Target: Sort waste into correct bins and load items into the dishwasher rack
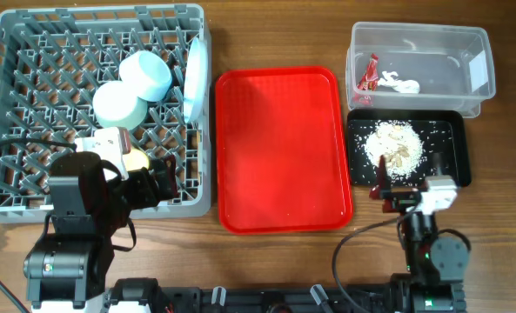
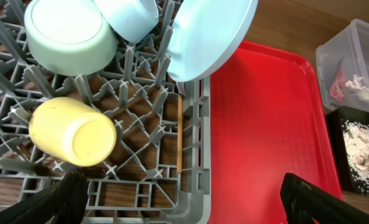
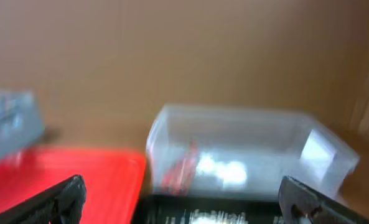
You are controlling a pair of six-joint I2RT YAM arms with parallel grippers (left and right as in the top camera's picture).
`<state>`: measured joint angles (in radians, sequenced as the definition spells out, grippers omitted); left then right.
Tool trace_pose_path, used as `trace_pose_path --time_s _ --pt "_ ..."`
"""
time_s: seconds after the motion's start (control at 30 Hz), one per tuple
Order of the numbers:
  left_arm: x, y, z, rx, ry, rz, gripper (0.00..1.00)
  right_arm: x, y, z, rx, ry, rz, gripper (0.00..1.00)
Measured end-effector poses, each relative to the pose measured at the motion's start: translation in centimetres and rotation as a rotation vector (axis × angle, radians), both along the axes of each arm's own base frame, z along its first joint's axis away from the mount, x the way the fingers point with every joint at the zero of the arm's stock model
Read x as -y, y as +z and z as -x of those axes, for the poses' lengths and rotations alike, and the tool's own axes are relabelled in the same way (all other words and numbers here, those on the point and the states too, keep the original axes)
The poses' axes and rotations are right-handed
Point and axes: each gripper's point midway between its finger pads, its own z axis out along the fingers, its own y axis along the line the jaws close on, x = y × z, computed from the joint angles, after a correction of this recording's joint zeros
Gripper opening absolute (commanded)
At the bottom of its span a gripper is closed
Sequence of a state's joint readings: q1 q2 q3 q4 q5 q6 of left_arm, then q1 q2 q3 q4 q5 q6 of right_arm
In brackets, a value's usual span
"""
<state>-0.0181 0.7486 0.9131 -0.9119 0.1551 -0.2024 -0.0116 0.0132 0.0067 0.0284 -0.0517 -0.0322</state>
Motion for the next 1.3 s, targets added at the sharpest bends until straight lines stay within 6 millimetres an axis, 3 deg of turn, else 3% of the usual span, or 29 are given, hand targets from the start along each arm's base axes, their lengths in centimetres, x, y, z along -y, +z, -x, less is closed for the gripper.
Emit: trace_pose_path --time_s 0.03,0.93,1.07,1.17,1.23,1.3 --pt "0.0 0.0 0.0 0.0 0.0 0.0 1.0 -0.2 -0.7 0.0 -0.029 0.011 0.0 1.0" --pt "-0.1 0.1 0.5 0.005 -0.002 -0.01 1.0 -0.7 -0.7 0.0 -0.028 0.038 0.008 1.0" --pt "-0.3 1.2 1.6 0.178 0.003 -0.019 1.0 -0.7 -0.7 0.0 -0.029 0.042 0.008 1.0" --pt "-0.4 -0.8 1.8 0.297 0.007 -0.019 1.0 -0.8 -0.7 0.0 -0.028 0.046 0.008 1.0" --pt "-0.4 -3.3 1.6 0.366 0.007 -0.017 1.0 -0.8 -0.7 0.0 -0.028 0.046 0.008 1.0" --pt "-0.2 -4.0 1.1 0.444 0.001 -0.012 1.0 -0.8 -0.7 0.0 -0.028 0.045 0.008 1.0"
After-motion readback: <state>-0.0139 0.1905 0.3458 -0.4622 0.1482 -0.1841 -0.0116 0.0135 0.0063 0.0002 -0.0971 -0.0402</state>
